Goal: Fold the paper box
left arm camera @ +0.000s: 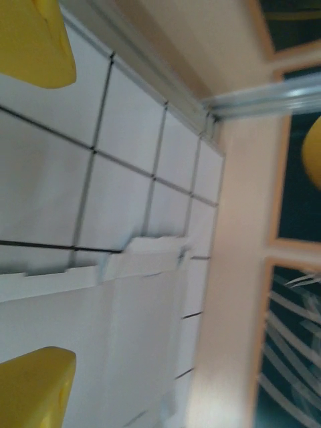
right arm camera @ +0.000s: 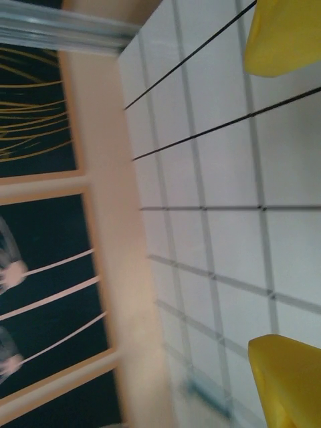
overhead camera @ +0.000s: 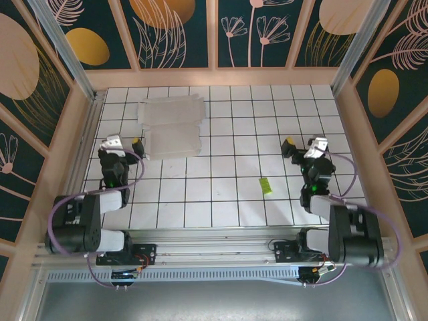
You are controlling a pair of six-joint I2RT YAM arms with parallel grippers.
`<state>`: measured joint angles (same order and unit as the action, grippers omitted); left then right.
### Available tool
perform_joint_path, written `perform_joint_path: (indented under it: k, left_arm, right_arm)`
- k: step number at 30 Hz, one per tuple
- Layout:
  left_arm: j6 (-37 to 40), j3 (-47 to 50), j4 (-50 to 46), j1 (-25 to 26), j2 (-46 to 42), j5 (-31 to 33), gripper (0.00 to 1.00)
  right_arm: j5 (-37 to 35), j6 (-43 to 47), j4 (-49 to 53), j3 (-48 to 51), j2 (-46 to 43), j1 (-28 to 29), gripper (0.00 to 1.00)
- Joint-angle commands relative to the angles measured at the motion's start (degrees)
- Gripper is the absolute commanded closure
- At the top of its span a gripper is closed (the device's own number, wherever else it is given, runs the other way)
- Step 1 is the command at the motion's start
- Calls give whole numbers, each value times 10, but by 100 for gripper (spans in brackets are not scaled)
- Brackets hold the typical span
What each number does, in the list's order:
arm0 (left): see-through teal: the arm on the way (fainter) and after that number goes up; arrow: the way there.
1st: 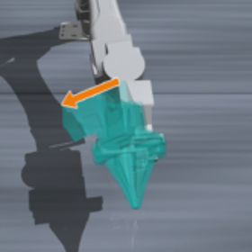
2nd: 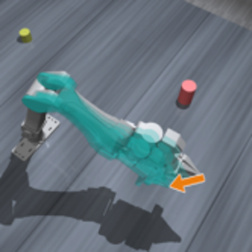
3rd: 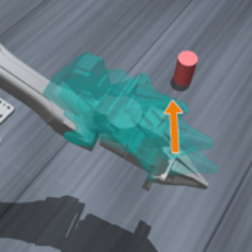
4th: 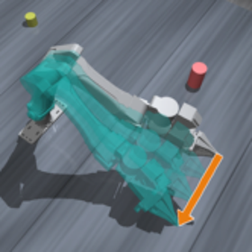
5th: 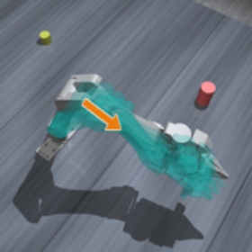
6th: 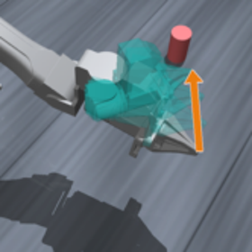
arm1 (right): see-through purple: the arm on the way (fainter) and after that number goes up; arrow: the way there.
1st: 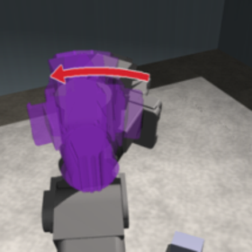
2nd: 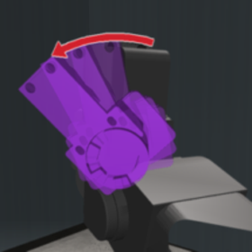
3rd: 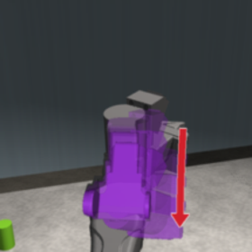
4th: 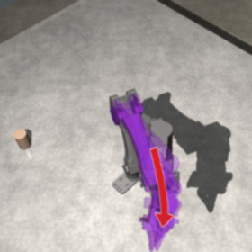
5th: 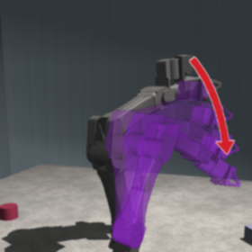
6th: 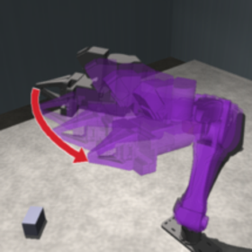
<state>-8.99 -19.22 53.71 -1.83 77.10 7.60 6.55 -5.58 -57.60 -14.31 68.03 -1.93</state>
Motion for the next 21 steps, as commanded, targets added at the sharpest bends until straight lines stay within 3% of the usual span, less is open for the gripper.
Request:
perform_joint_path:
  k: [1,5,10,13,16,21]
  left_arm:
    - [-114,-88,-191,0,-49,79,1]
    - [-199,-226,-387,-1,-10,74,1]
    - [-201,-466,-594,-14,130,6,6]
    - [-192,-591,-660,-36,249,-63,10]
    - [-176,-681,-682,-60,345,-124,10]
    - [-123,-827,-719,-81,485,-262,11]
  right_arm:
    - [61,-127,184,-77,-66,20,1]
    - [144,-173,298,-178,-46,108,1]
    - [183,-161,468,-347,41,234,1]
    - [212,-134,571,-457,113,294,1]
    - [195,-86,671,-557,178,352,1]
    - [188,-43,723,-651,267,411,1]
